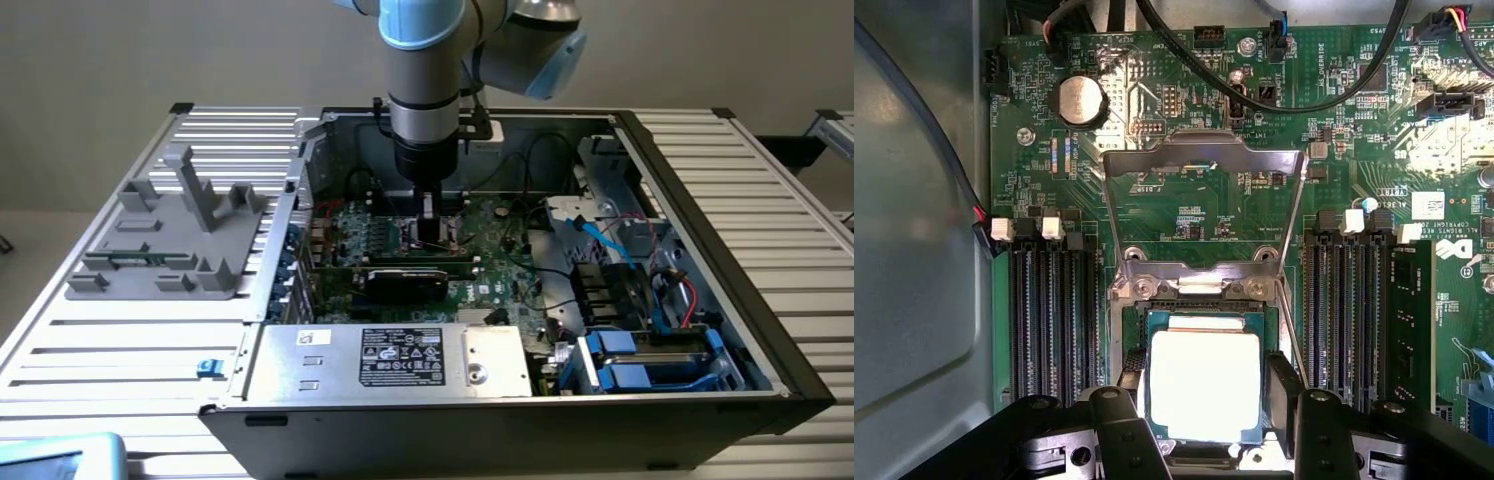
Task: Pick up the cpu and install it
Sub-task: 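Place the cpu into insertion slot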
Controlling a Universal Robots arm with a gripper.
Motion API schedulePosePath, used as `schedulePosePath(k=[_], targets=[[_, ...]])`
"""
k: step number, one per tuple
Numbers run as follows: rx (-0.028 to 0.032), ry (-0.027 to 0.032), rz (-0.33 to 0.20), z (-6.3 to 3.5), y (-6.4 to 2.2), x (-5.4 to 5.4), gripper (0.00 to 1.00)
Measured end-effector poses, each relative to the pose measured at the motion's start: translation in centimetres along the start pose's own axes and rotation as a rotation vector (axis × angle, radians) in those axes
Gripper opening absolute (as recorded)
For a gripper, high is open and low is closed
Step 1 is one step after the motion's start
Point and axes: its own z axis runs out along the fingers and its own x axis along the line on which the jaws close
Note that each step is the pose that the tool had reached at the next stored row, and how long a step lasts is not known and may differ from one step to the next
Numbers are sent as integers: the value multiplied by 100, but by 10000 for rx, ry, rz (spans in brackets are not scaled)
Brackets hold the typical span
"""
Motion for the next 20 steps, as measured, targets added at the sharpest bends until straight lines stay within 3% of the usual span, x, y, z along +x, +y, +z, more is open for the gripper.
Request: schedulePosePath(k=[7,13,20], targets=[[-2,-56,-3,1,-4,27,56],[-4,-186,-12,0,-8,36,56],[-4,-214,-14,5,-9,39,56]])
